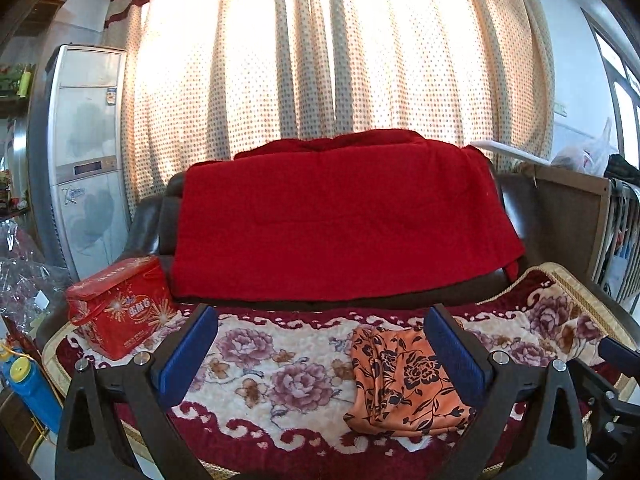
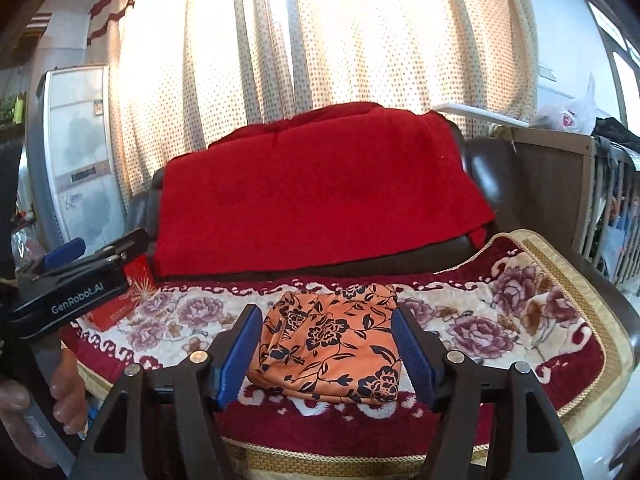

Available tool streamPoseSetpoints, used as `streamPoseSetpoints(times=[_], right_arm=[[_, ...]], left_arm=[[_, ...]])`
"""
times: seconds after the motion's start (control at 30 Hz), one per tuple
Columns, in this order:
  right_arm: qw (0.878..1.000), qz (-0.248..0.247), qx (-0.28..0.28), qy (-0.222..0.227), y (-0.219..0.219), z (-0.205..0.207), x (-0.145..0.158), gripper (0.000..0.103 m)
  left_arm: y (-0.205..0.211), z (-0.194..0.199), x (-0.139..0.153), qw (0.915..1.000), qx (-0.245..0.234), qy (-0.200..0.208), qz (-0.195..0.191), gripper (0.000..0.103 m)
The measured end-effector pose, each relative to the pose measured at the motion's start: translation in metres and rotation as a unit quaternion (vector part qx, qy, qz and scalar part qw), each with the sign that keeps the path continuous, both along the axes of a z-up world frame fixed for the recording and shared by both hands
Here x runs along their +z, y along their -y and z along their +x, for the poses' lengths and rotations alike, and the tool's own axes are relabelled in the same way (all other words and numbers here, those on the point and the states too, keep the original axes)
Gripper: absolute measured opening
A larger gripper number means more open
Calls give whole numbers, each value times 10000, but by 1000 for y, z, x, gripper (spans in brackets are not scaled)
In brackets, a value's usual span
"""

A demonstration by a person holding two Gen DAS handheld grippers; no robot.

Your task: Fold small clothes

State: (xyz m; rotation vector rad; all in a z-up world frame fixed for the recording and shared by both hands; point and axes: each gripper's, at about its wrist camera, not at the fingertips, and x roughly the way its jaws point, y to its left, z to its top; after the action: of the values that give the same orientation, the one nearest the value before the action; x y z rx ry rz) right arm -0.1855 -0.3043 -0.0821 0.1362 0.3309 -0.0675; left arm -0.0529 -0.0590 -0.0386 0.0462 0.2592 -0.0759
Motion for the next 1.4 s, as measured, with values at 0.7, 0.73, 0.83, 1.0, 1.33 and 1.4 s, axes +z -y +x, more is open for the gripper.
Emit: streamPoseSetpoints(times=[0.7, 0.73, 0.83, 1.0, 1.33, 1.4], right_arm=[[9995, 202, 213, 154, -13, -46, 35, 72], [9994, 218, 226, 155, -13, -47, 35, 72], [9993, 223, 261, 151, -15, -48, 36, 72], [9993, 162, 318, 106, -21, -49, 37, 72], [9992, 154, 356, -57, -30, -45, 37, 72], [9992, 147, 373, -54, -32, -46, 39, 72]], left_arm=[[-29, -43, 30, 9995, 134, 253, -97, 102], [-30, -43, 31, 9995, 141, 255, -94, 102], [-34, -46, 33, 9995, 163, 268, -105, 102], [-39, -52, 36, 9990, 223, 363, -109, 102], [-49, -57, 42, 9986, 267, 428, -151, 102], [-49, -59, 43, 9986, 252, 430, -154, 102]])
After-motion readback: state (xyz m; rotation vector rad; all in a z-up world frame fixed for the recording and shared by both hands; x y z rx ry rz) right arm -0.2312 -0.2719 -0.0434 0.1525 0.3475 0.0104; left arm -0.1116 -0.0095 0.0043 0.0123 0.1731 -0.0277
